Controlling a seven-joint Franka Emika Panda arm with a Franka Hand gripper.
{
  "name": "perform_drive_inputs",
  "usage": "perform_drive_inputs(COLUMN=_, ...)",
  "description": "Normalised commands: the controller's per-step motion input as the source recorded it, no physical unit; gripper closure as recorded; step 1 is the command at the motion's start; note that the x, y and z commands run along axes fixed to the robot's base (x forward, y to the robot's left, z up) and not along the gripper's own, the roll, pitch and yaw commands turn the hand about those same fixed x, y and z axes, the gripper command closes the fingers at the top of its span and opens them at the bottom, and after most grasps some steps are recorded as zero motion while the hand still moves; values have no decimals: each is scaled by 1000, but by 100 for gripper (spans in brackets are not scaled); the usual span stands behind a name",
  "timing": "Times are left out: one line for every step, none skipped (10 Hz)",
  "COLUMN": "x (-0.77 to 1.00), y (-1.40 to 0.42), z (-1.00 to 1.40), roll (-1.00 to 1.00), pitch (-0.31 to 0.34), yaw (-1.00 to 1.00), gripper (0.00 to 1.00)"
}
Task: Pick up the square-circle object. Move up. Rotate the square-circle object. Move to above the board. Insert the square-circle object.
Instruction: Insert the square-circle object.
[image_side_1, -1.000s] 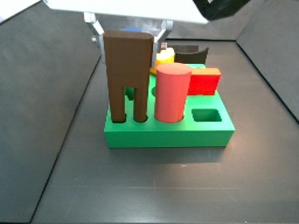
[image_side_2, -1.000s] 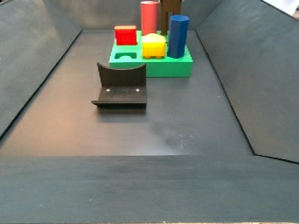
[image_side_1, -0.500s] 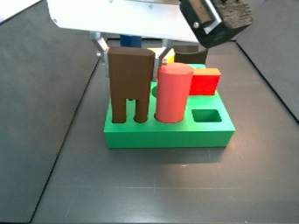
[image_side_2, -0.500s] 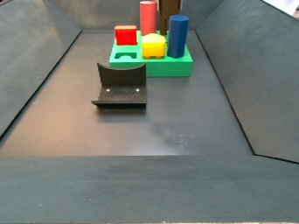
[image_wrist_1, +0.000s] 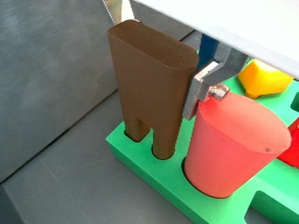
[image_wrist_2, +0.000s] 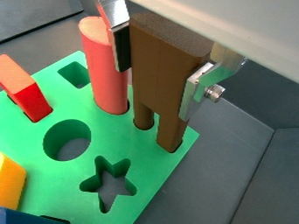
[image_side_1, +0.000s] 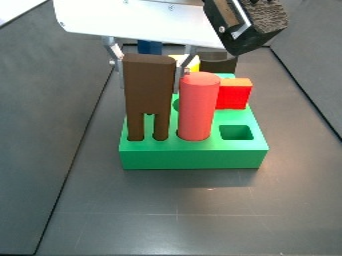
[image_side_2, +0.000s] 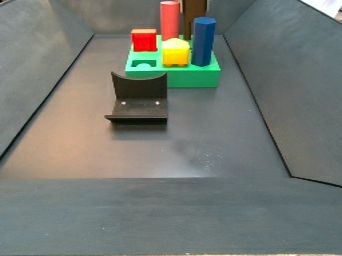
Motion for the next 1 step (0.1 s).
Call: perform_drive_inputs(x=0, y=0, z=0, roll=0, pitch=0, yaw=0, gripper=100)
